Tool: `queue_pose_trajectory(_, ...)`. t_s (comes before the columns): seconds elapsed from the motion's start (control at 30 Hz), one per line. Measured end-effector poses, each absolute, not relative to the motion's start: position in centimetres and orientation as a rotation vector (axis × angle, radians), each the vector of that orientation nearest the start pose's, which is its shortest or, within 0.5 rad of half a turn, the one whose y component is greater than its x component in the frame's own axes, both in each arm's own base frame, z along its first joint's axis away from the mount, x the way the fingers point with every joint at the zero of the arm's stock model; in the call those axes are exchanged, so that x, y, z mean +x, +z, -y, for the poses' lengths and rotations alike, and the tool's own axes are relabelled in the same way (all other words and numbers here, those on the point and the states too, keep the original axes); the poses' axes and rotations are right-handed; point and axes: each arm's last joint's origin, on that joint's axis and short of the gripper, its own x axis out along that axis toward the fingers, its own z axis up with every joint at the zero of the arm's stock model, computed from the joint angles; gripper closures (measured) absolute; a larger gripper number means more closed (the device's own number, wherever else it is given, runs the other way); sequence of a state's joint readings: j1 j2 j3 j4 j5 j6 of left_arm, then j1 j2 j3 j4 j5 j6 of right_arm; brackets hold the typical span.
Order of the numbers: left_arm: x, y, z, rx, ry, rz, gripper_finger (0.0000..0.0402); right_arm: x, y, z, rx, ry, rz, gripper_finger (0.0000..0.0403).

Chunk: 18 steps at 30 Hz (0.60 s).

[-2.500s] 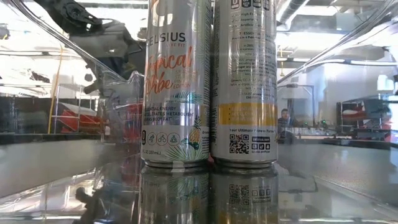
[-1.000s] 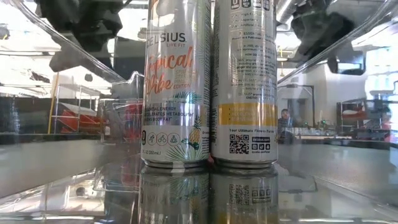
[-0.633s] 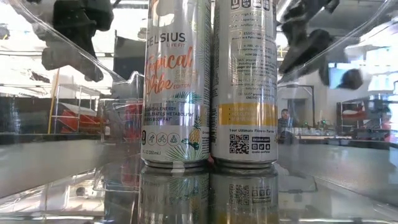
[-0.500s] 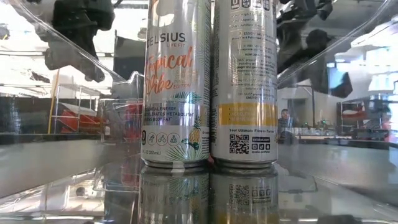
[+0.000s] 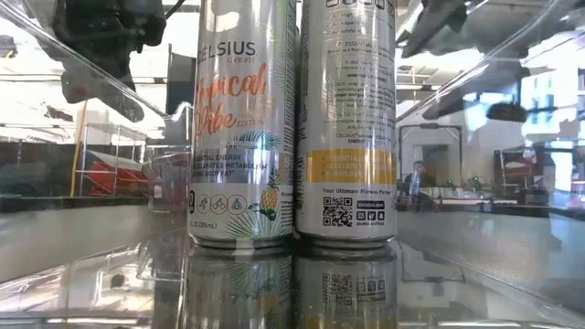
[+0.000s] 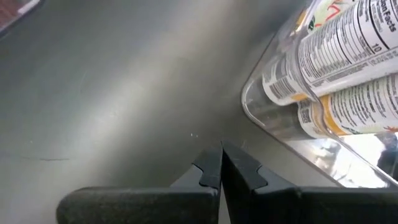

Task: Sort soda cans
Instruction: Move the bottom transparent bin to the top right of the table

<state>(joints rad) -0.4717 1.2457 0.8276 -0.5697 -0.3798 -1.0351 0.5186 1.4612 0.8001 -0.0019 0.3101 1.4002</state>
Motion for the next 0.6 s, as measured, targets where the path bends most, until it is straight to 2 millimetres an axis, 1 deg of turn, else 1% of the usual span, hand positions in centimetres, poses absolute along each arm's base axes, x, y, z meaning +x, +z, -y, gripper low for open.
queue_pose_trajectory(0.13, 21.6, 23.0, 9.5, -0.542, 0.385, -0.821, 0.04, 26.0, 20.4, -13.7, 1.058, -0.319, -0.647, 0.016)
queue_pose_trajectory(0.3, 21.8, 23.0, 9.1, -0.534, 0.396, -0.819, 0.04, 26.4, 20.3, -12.6, 1.056, -0.364, -0.642, 0.0184)
queue_pose_trajectory(0.43, 21.8, 23.0, 9.1, -0.535, 0.397, -0.819, 0.04, 27.0, 20.6, -12.2, 1.064, -0.331, -0.619, 0.019)
queue_pose_trajectory(0.6, 21.8, 23.0, 9.1, -0.545, 0.401, -0.817, 0.04, 27.3, 20.6, -11.4, 1.036, -0.348, -0.622, 0.0191)
